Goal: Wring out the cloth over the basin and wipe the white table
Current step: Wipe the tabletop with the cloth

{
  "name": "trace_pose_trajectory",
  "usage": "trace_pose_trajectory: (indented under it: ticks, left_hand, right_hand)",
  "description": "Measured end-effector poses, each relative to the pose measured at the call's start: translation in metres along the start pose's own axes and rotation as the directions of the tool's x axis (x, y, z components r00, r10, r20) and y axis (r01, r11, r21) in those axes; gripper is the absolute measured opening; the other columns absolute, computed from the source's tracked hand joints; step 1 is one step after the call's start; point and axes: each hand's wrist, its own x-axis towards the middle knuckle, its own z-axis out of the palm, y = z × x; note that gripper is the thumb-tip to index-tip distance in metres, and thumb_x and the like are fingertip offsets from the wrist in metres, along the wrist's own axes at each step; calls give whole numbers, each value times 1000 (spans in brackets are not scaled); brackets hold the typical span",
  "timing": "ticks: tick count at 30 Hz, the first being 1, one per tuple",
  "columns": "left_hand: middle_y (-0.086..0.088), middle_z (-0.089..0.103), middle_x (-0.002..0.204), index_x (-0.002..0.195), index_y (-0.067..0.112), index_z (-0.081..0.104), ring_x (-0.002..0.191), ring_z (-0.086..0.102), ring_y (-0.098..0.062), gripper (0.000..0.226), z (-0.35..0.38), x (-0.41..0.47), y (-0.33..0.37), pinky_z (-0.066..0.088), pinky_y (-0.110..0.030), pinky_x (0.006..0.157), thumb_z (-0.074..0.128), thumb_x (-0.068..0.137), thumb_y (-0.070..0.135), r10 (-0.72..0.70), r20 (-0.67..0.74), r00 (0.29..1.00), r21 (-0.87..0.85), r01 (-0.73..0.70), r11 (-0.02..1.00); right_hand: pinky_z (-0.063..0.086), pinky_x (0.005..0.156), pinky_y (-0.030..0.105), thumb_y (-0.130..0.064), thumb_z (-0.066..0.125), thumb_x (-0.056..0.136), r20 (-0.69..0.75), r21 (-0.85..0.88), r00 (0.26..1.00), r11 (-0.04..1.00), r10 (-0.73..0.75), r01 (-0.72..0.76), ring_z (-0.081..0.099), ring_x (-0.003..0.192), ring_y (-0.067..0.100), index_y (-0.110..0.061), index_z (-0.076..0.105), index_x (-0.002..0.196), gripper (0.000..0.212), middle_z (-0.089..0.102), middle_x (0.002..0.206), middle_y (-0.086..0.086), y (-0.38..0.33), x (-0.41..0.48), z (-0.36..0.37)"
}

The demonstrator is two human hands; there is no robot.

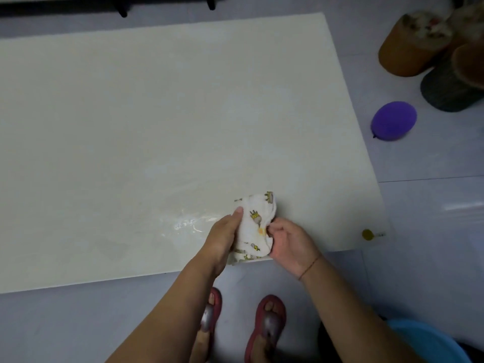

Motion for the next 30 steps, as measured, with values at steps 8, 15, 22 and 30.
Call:
trace_pose_trajectory:
  ticks: [8,15,22,30]
  left_hand:
    - [2,55,75,89,12,54,71,52,-17,20,43,14,-19,41,-27,62,66,87,29,393,-168,904,542,-248,803]
    - [-17,40,147,138,9,45,138,32,-35,50,24,61,-7,18,-46,115,52,93,28,788,-47,613,955,-204,216]
    - [-1,0,161,153,17,6,146,-10,-13,62,-9,108,-9,-16,-33,116,10,98,47,741,-2,672,997,-61,57]
    - [-4,7,160,152,15,13,147,-2,-16,61,-6,105,-7,-12,-35,118,16,97,41,739,-22,674,997,-40,66]
  right_hand:
    - [48,72,32,-16,67,81,-379,-917,667,358,-642,-177,62,91,28,-11,66,99,19,67,99,9,-16,6,-42]
    - [16,117,45,-32,49,92,89,-932,721,-313,-688,-184,18,143,31,-20,34,143,55,22,155,12,14,36,-37]
    - [2,117,56,-56,12,93,184,-771,829,-601,-528,-211,1,147,31,-25,6,151,65,3,160,5,44,55,-58]
    - [12,112,60,-52,25,91,196,-741,802,-620,-565,-256,19,145,28,-27,24,148,62,21,157,1,-27,48,-113]
